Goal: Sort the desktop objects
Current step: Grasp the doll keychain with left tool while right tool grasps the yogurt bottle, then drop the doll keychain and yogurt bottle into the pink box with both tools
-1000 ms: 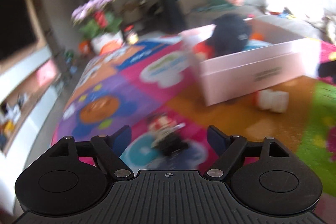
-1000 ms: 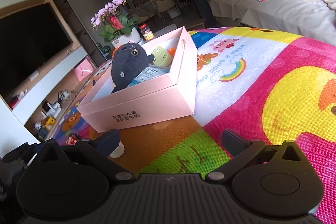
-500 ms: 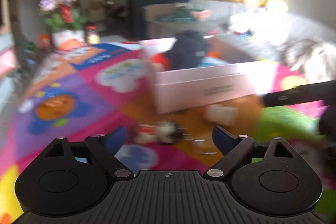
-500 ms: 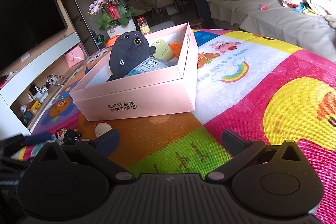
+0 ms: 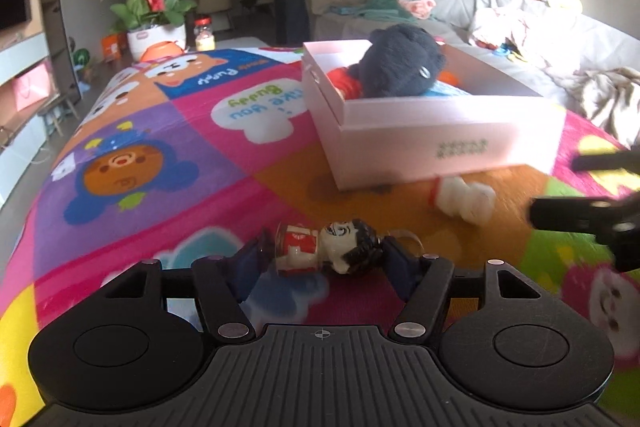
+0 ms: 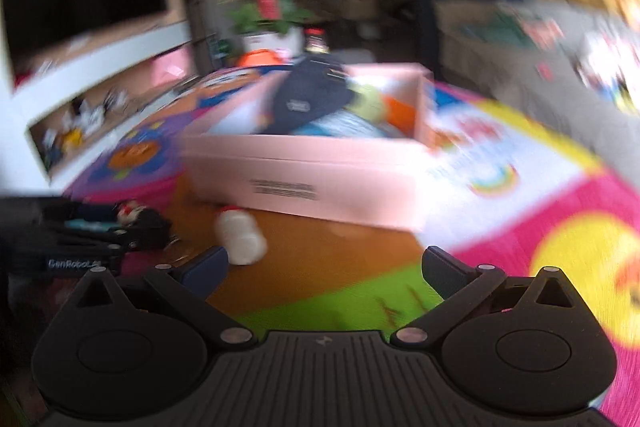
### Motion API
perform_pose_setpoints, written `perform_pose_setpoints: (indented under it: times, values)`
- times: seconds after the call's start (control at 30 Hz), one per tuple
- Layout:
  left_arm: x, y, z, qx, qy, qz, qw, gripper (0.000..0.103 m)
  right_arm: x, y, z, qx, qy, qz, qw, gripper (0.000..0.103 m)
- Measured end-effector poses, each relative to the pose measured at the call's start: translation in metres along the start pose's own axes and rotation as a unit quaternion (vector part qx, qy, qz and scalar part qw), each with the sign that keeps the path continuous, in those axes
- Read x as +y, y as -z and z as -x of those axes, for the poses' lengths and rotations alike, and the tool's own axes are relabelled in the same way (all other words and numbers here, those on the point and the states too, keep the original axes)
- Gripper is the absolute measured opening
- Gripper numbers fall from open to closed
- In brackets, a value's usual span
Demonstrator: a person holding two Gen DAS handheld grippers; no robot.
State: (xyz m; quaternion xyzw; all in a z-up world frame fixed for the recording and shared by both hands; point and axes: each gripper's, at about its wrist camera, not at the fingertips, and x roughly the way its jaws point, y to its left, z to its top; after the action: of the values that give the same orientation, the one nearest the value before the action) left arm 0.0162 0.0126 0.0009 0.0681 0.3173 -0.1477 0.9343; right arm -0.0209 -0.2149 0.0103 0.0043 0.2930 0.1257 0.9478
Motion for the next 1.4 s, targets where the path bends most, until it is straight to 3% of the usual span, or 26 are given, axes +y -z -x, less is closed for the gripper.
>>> perform_pose_setpoints:
  times: [0.07,0.17,0.23,0.33,0.37,0.5,0.7,0.77,0.83,0.9,1.1,1.27,1.4]
  values:
    - [-0.002,0.008,0.008,0.002,0.004,-0.002,1.0000,0.068,0.019,-0.004,-0.004,0.008,-0.010,0.046,0.999,0.100]
    - [-0.003,0.012,0.015,-0.005,0.002,-0.001,1.0000,0.069,0.036,-0.011,-0.019,0.037,-0.006,0.091,0.995,0.084]
    - [-0.003,0.012,0.016,-0.008,0.001,0.002,1.0000,0.069,0.038,-0.015,-0.029,0.042,0.045,0.104,0.993,0.077]
    - [-0.003,0.012,0.016,-0.010,0.007,0.005,0.9999,0.069,0.037,-0.014,-0.031,0.022,0.137,0.120,0.983,0.075]
    - [-0.003,0.012,0.016,-0.011,0.009,0.005,0.9999,0.069,0.034,-0.015,-0.027,0.022,0.132,0.110,0.985,0.075]
    - [-0.002,0.013,0.016,-0.014,0.014,0.006,0.9998,0.070,0.028,-0.022,-0.021,0.046,0.041,0.034,0.998,0.075]
    - [0.000,0.013,0.017,-0.016,0.016,0.013,0.9997,0.075,0.053,-0.026,-0.045,0.048,0.014,0.088,0.995,0.075]
    - [0.000,0.012,0.016,-0.013,0.018,0.012,0.9997,0.076,0.057,-0.026,-0.052,0.053,0.004,0.092,0.994,0.068]
    - [-0.001,0.011,0.014,-0.008,0.015,0.011,0.9998,0.076,0.055,-0.027,-0.059,0.065,-0.010,0.089,0.994,0.044]
    - [-0.003,0.010,0.011,0.000,0.009,0.009,0.9999,0.076,0.055,-0.029,-0.056,0.070,-0.025,0.084,0.994,0.044]
    - [-0.012,0.007,0.007,0.009,-0.012,-0.006,0.9999,0.077,0.053,-0.024,-0.027,0.066,-0.054,0.080,0.993,0.044]
    - [-0.024,0.004,0.011,0.010,-0.014,-0.024,0.9996,0.068,0.043,-0.018,0.011,0.046,-0.062,0.095,0.992,0.044]
    - [-0.041,-0.013,0.040,-0.032,0.017,-0.049,0.9981,0.068,0.024,-0.024,0.052,0.008,-0.058,0.089,0.994,0.044]
